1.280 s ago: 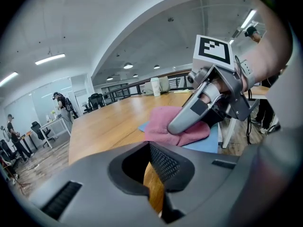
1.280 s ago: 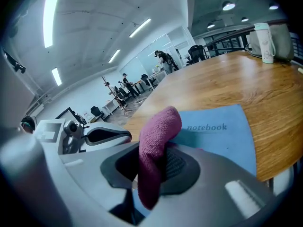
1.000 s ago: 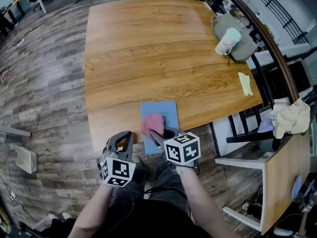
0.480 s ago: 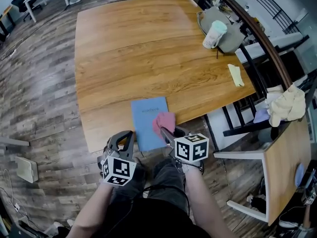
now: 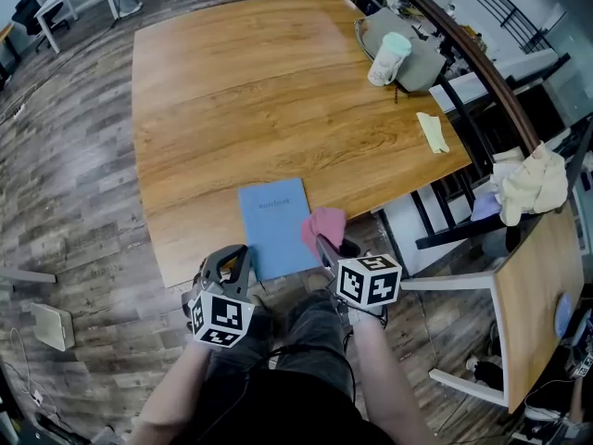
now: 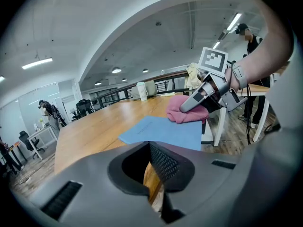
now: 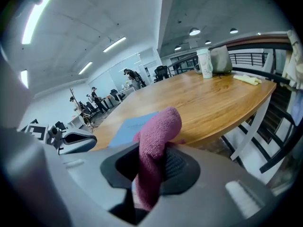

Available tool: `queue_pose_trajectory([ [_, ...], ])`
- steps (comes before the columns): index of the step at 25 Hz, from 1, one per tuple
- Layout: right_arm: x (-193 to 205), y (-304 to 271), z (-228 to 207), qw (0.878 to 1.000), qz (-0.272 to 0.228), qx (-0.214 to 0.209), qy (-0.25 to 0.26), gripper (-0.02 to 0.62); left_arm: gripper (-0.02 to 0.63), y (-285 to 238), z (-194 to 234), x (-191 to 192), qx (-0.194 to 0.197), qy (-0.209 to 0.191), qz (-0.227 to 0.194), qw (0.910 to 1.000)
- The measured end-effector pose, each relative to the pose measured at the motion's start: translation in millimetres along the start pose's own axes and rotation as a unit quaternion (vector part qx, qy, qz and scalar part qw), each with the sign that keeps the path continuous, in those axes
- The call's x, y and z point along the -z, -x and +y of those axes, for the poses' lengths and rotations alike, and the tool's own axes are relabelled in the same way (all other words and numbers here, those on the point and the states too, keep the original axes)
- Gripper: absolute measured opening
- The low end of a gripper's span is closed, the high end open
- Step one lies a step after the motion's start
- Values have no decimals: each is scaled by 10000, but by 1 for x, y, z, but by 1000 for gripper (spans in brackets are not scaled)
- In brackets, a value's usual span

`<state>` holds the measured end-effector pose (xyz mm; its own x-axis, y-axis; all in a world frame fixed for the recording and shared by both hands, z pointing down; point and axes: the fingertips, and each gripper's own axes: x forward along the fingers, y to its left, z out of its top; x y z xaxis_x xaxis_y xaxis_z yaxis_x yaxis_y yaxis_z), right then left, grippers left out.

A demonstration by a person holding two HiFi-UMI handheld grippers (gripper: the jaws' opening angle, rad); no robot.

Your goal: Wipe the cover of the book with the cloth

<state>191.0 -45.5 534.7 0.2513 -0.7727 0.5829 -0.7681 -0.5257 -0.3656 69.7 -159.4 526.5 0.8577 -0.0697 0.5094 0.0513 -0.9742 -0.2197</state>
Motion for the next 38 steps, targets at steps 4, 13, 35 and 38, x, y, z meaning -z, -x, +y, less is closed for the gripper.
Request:
queue_pose_trajectory([
  [4, -10, 12, 11, 9996, -267, -72, 107, 92, -3, 3, 1, 0, -14, 19, -15, 10000],
  [13, 11, 2, 83, 9949, 21, -976, 252, 92, -3, 11, 7, 6, -111, 94, -15, 9999],
  [35, 56, -24, 114, 9767, 954, -1852, 511, 92, -3, 16, 9, 8, -437, 178, 137, 9988],
  [38, 53, -19, 99, 9788, 929, -1761, 475, 92, -3, 16, 6, 4, -457, 180, 139, 9987],
])
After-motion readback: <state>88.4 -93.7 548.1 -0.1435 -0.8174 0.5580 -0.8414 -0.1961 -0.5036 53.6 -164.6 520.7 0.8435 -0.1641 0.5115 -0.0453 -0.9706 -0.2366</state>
